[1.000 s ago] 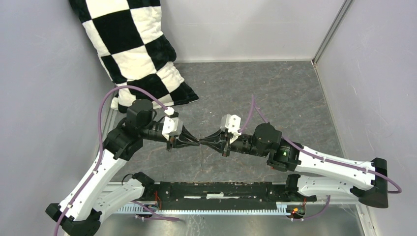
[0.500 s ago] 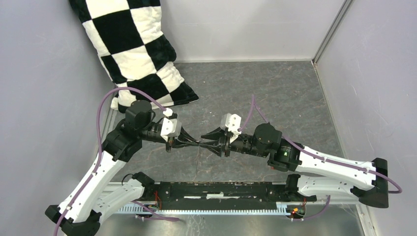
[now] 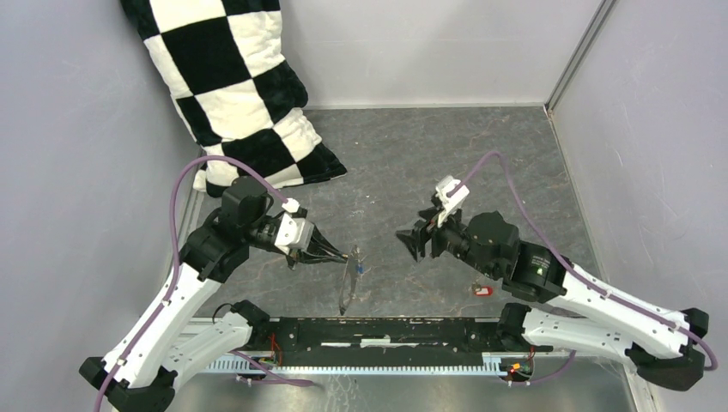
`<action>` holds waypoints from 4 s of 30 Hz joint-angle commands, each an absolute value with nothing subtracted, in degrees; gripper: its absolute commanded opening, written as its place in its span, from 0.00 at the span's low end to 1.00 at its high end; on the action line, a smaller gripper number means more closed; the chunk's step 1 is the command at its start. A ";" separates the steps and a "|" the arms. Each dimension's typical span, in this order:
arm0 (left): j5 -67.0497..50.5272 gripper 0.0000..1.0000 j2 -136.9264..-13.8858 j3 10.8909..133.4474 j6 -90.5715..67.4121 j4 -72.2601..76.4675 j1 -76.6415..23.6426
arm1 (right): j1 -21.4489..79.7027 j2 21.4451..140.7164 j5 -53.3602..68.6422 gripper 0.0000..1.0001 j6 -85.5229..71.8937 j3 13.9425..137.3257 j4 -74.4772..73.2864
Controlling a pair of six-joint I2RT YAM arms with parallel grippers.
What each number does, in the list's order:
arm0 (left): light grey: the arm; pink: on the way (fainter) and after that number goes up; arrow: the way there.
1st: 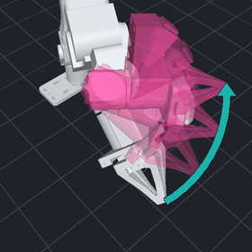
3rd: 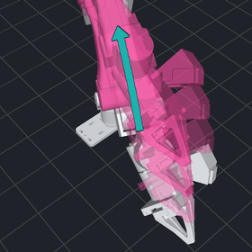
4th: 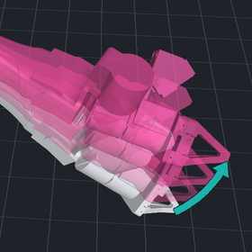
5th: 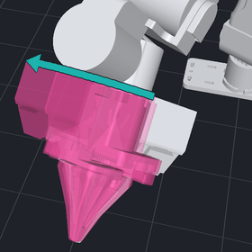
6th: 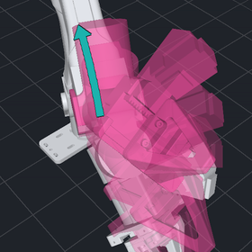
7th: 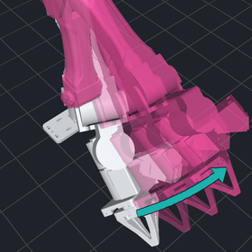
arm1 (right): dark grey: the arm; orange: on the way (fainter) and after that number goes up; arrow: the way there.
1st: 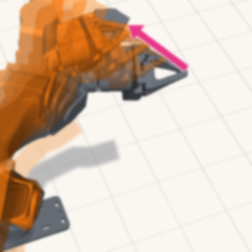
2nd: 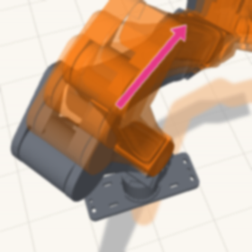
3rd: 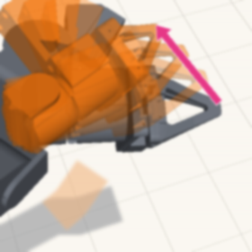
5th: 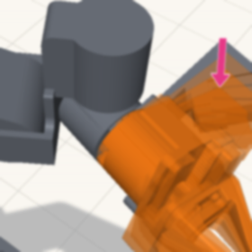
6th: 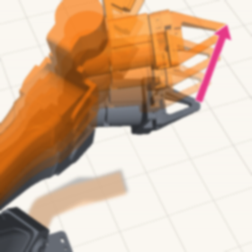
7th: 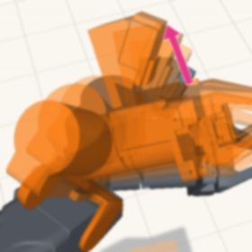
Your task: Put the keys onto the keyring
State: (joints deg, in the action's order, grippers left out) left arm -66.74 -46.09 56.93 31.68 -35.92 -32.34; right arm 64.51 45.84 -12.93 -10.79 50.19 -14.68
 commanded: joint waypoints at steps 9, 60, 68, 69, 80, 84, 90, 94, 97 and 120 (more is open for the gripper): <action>-70.55 0.02 -46.49 58.57 36.68 -36.08 -32.43 | 52.92 38.38 -26.94 0.76 -37.94 28.45 -40.90; -70.14 0.02 -44.12 58.27 35.12 -35.52 -32.43 | 52.81 40.33 -24.09 0.43 -51.15 20.01 -48.55; -69.35 0.02 -43.05 58.43 34.48 -35.42 -32.43 | 52.80 41.24 -21.23 0.01 -50.96 16.35 -40.34; -69.28 0.02 -42.92 58.38 34.42 -35.51 -32.45 | 52.79 41.12 -20.94 0.00 -49.99 16.56 -38.73; -69.35 0.02 -42.89 57.27 32.85 -34.98 -32.43 | 52.84 53.58 2.96 0.00 -21.23 28.21 -7.70; -69.61 0.02 -42.96 57.05 32.52 -34.99 -32.46 | 52.83 56.67 13.04 0.01 -10.52 30.05 -3.47; -69.61 0.02 -43.17 56.57 32.13 -34.93 -32.43 | 52.82 54.44 21.24 0.01 2.33 30.12 2.63; -70.67 0.02 -43.44 56.05 30.91 -33.24 -32.43 | 52.81 48.66 26.54 0.01 12.45 31.25 5.89; -72.11 0.02 -43.77 55.31 25.97 -28.32 -32.43 | 52.82 46.71 29.38 0.01 17.78 33.42 5.84; -77.02 0.02 -48.67 56.64 8.91 -11.97 -32.44 | 54.95 45.49 42.98 0.01 32.53 46.19 7.86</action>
